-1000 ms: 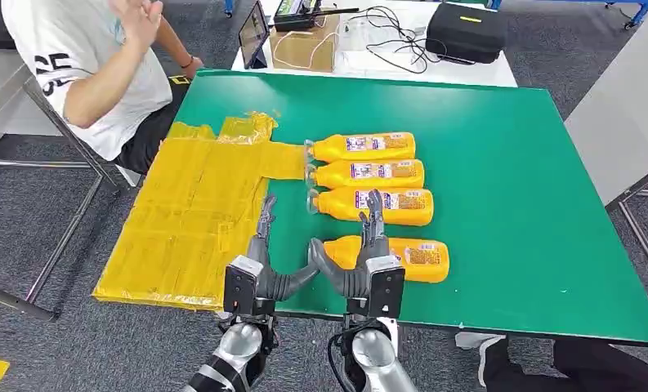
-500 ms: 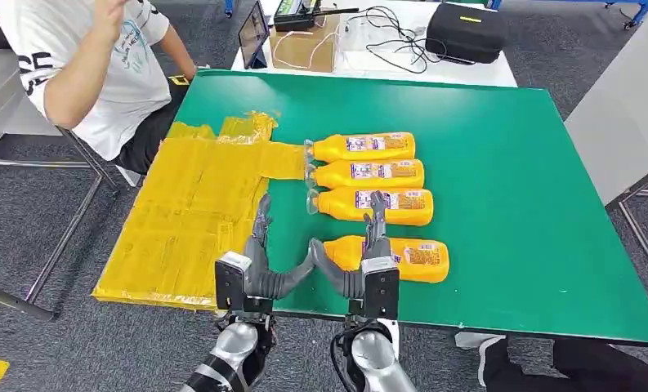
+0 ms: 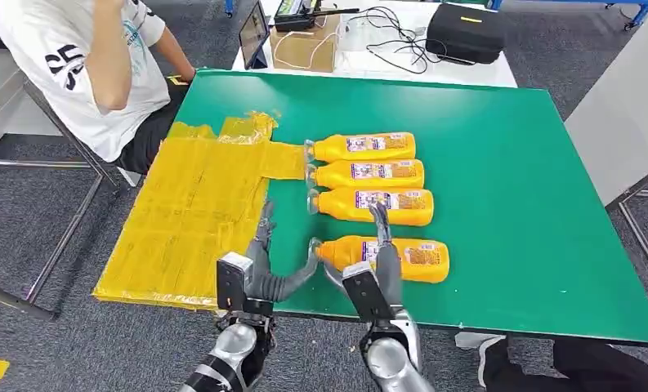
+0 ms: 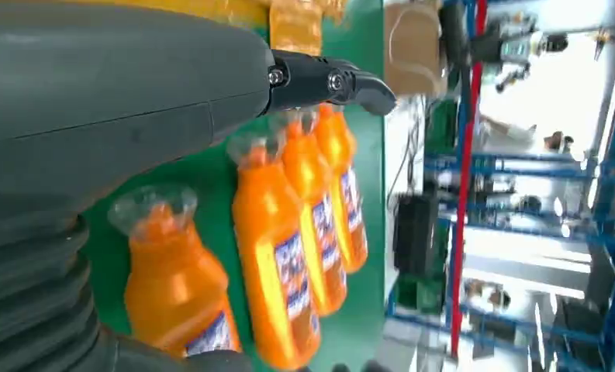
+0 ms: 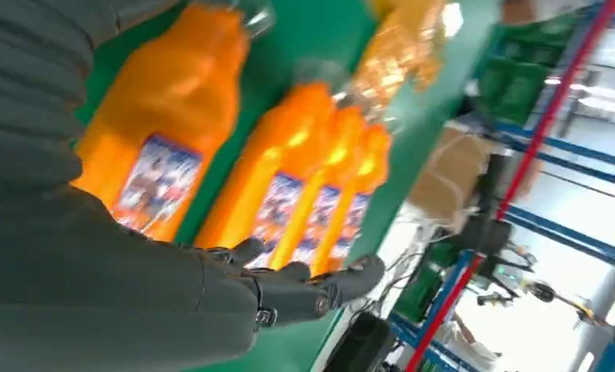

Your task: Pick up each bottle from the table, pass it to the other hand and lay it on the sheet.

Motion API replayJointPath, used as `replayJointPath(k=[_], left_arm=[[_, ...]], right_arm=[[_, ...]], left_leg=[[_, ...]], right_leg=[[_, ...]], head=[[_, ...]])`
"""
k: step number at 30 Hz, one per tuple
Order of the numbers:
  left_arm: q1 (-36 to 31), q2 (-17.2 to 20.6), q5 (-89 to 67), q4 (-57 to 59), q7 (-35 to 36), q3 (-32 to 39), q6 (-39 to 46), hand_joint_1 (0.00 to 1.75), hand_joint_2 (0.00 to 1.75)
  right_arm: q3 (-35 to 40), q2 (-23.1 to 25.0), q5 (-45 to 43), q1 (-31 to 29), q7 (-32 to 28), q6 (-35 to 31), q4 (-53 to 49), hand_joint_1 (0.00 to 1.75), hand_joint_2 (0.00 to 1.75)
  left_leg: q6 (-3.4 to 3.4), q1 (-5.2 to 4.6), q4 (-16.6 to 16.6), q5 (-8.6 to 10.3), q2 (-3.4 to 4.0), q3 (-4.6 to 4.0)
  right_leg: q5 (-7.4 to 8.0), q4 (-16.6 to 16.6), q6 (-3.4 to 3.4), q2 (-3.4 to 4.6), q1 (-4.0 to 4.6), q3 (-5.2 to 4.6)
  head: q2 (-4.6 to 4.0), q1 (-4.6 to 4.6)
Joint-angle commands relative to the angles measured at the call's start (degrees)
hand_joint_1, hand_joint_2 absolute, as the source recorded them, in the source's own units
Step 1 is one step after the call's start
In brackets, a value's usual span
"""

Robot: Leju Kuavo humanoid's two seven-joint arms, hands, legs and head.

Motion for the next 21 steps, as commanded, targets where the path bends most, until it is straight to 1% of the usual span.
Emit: replayJointPath(k=[1,2,3,4,8,9,12,13,15,16,17,18,21], left_arm=[[-1.5,-1.1,0.0,2.3,0.1,1.5,-1.7,0.0,1.75],[-1.4,-1.2,0.1,2.5,0.1,1.7,-2.0,0.0,1.75],[-1.4,-1.1,-0.3,2.8,0.1,1.7,-1.8,0.0,1.75],[-1.2,-1.0,-0.9,2.9,0.1,1.7,-1.3,0.0,1.75],[-0.6,-0.9,-1.7,2.0,0.1,2.1,-1.5,0.0,1.75],[-0.6,-1.0,-1.8,2.0,0.1,2.2,-1.5,0.0,1.75],[-1.0,-1.2,-2.2,2.6,0.1,2.5,-2.2,0.0,1.75],[-1.0,-1.2,-2.4,2.6,0.1,2.5,-2.3,0.0,1.75],[-1.0,-1.3,-2.5,2.5,0.1,2.7,-2.5,0.0,1.75],[-0.9,-1.2,-2.5,2.4,0.1,2.7,-2.6,0.0,1.75],[-0.9,-1.2,-2.7,2.4,0.1,2.8,-2.8,0.0,1.75],[-0.9,-1.2,-2.8,2.4,0.1,3.1,-3.0,0.0,1.75],[-0.7,-1.3,-3.2,1.9,0.1,3.4,-3.7,0.0,1.75]], right_arm=[[-3.5,-3.2,2.8,-2.2,2.1,0.6,4.6,0.0,1.75],[-4.0,-3.5,4.0,-2.4,2.7,0.4,5.0,0.0,1.75],[-4.4,-3.9,4.7,-2.4,3.3,0.5,5.3,0.0,1.75],[-4.9,-4.5,5.6,-2.3,3.7,0.4,5.3,0.0,1.75],[-7.1,-6.6,8.5,-2.6,4.9,0.8,4.9,0.0,1.75],[-7.4,-6.6,8.6,-2.7,5.0,1.2,4.8,0.0,1.75],[-7.3,-7.4,13.8,-3.6,7.2,2.2,6.1,0.0,1.75],[-7.3,-7.7,15.0,-4.0,7.7,2.7,6.6,0.0,1.75],[-7.1,-8.2,16.3,-4.3,8.5,3.1,7.0,0.0,1.75],[-7.2,-8.5,16.6,-4.4,8.6,3.3,7.1,0.0,1.75],[-6.9,-9.0,18.7,-4.8,10.0,3.9,7.7,0.0,1.75],[-6.9,-9.3,19.7,-5.0,10.5,4.5,7.9,0.0,1.75],[-6.5,-10.2,23.7,-6.7,13.0,6.2,11.4,0.0,1.75]], left_leg=[[-0.1,0.09,0.0,-0.14,0.02,0.36],[-0.07,0.05,0.0,-0.07,-0.02,0.21],[-0.09,0.07,0.0,-0.12,0.0,0.29],[-0.06,0.05,0.0,-0.07,0.0,0.2],[-0.06,0.07,0.0,-0.13,-0.02,0.33],[-0.03,0.03,0.0,-0.04,-0.03,0.17],[-0.05,0.05,0.0,-0.11,0.04,0.24],[-0.03,0.02,0.0,-0.05,0.02,0.13],[-0.08,0.05,0.0,-0.12,0.06,0.28],[-0.07,0.03,0.0,-0.09,0.01,0.21],[-0.1,0.06,0.0,-0.14,0.03,0.32],[-0.06,0.04,0.0,-0.08,-0.02,0.2],[-0.07,0.05,0.0,-0.13,0.07,0.28]], right_leg=[[-0.13,-0.1,-0.13,-0.04,0.1,0.39],[-0.08,-0.1,-0.09,-0.06,0.06,0.24],[-0.11,0.0,-0.12,-0.05,0.09,0.32],[-0.07,0.0,-0.08,-0.04,0.06,0.21],[-0.12,-0.1,-0.1,-0.06,0.08,0.37],[-0.05,-0.1,-0.06,-0.05,0.04,0.19],[-0.08,0.0,-0.1,0.0,0.06,0.28],[-0.03,0.0,-0.06,-0.01,0.03,0.16],[-0.08,-0.1,-0.11,0.02,0.07,0.31],[-0.07,0.0,-0.09,-0.02,0.04,0.24],[-0.12,0.0,-0.13,-0.02,0.08,0.35],[-0.07,0.0,-0.08,-0.05,0.05,0.24],[-0.1,0.0,-0.1,0.03,0.07,0.29]], head=[[-0.02,0.02],[0.0,0.0],[-0.02,0.0],[-0.02,0.0],[-0.02,0.0],[-0.02,0.0],[0.0,0.0],[-0.02,0.0],[0.0,0.02],[-0.02,0.0],[0.0,0.0],[-0.02,0.0],[0.0,0.0]])
